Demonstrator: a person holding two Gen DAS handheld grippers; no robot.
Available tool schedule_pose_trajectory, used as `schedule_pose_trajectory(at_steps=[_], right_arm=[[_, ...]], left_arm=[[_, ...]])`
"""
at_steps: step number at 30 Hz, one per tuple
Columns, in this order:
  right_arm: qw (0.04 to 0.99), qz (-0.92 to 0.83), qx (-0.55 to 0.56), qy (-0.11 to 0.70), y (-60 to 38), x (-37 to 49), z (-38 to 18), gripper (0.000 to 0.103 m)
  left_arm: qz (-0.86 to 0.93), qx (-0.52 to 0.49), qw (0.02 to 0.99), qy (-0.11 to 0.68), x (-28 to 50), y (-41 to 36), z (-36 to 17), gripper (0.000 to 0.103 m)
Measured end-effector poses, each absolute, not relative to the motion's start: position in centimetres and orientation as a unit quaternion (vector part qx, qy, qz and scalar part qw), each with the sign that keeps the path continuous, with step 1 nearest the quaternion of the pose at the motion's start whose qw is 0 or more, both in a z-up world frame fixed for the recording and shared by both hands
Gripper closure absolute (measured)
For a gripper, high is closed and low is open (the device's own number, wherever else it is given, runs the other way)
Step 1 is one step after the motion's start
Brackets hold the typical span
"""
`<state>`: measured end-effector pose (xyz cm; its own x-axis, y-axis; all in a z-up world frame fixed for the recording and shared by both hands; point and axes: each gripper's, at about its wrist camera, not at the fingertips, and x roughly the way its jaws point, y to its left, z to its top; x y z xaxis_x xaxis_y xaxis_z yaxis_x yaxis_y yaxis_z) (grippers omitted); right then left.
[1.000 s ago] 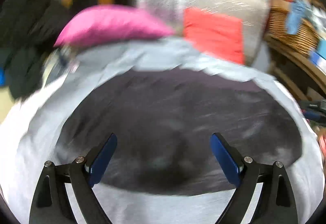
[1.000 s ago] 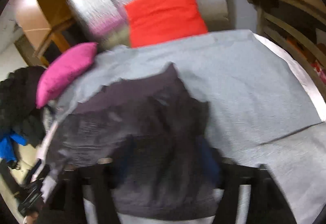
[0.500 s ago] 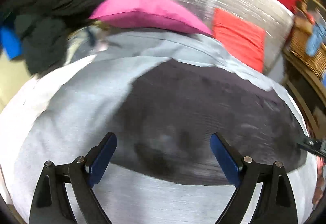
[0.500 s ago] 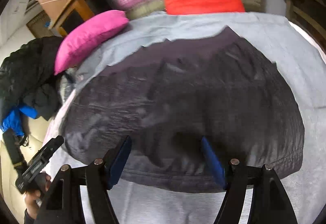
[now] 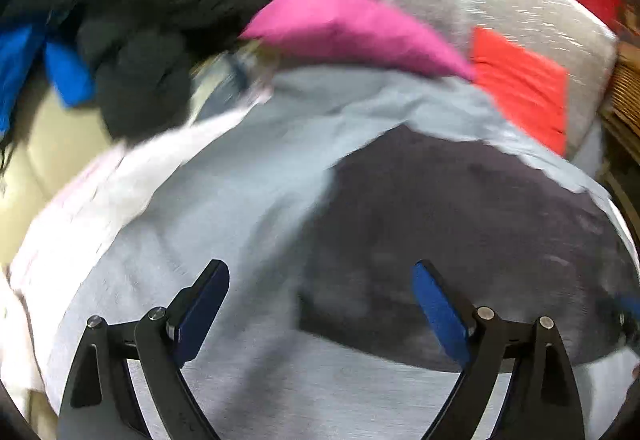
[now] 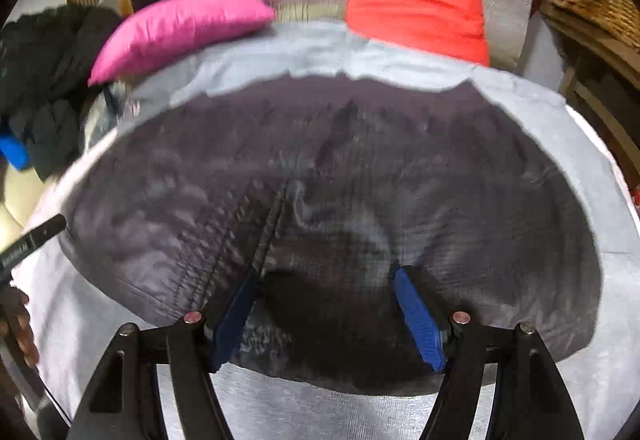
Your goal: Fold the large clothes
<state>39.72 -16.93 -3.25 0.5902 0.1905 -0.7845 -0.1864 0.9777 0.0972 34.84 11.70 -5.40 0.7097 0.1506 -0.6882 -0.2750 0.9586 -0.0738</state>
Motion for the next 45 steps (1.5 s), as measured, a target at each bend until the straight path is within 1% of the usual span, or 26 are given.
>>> schedule_pose_trajectory(at_steps=[2, 5, 8, 10, 15, 19, 21, 23, 25, 28, 34, 38, 41, 43, 45], right_arm=[[0.907, 0.102, 0.006, 0.409, -17.1, 39.0, -1.8, 0.028], [0.917, 0.094, 0.017, 0.386, -16.7, 38.5, -1.5, 0.028], [0.912, 0.087, 0.021, 0.4, -16.2, 38.7, -2.7, 0.028], [0.904, 0.081, 0.021, 0.42, -16.0, 39.4, -4.3, 0.028], [0.9, 0.059, 0.0, 0.432, -15.5, 39.9, -5.7, 0.028], [0.895, 0.071, 0.02, 0.44, -16.1, 40.7, -5.4, 0.027], [0.896, 0.08, 0.043, 0.435, -17.5, 40.5, -4.3, 0.027], [0.907, 0.065, 0.061, 0.412, -20.0, 39.6, -3.0, 0.026], [0.911, 0.043, 0.07, 0.403, -22.4, 39.1, -2.5, 0.026], [0.904, 0.008, 0.088, 0.418, -25.9, 39.9, -3.5, 0.026], [0.905, -0.02, 0.054, 0.422, -26.4, 41.0, -5.4, 0.026], [0.899, -0.014, 0.073, 0.431, -27.0, 40.7, -4.7, 0.026], [0.91, -0.024, 0.091, 0.405, -28.5, 39.6, -3.0, 0.026], [0.913, -0.037, 0.098, 0.394, -29.5, 39.4, -2.4, 0.026], [0.901, -0.042, 0.095, 0.422, -30.1, 40.2, -3.6, 0.026]], left_arm=[[0.078, -0.055, 0.93, 0.355, 34.8, 8.2, -4.9, 0.01], [0.046, -0.01, 0.932, 0.359, 35.5, 3.6, -5.6, 0.01], [0.063, 0.029, 0.923, 0.378, 37.1, 1.3, -7.3, 0.01], [0.068, 0.054, 0.905, 0.415, 38.3, 0.5, -9.6, 0.009], [0.07, 0.083, 0.905, 0.411, 37.4, -0.4, -10.0, 0.008], [0.055, 0.06, 0.906, 0.414, 37.3, 0.8, -8.2, 0.009], [0.073, 0.045, 0.918, 0.386, 36.6, 2.4, -6.8, 0.009], [0.099, 0.018, 0.921, 0.376, 36.4, 4.6, -6.2, 0.009], [0.121, 0.002, 0.914, 0.387, 36.9, 6.5, -6.8, 0.009], [0.14, 0.004, 0.896, 0.422, 37.8, 8.4, -9.3, 0.008], [0.133, -0.027, 0.893, 0.429, 37.7, 9.0, -10.0, 0.008], [0.128, -0.058, 0.903, 0.405, 36.8, 10.2, -7.8, 0.008], [0.147, -0.081, 0.915, 0.368, 35.6, 11.9, -6.4, 0.008], [0.164, -0.07, 0.902, 0.393, 36.4, 12.6, -7.6, 0.01], [0.162, -0.077, 0.886, 0.428, 37.1, 13.4, -9.8, 0.009]])
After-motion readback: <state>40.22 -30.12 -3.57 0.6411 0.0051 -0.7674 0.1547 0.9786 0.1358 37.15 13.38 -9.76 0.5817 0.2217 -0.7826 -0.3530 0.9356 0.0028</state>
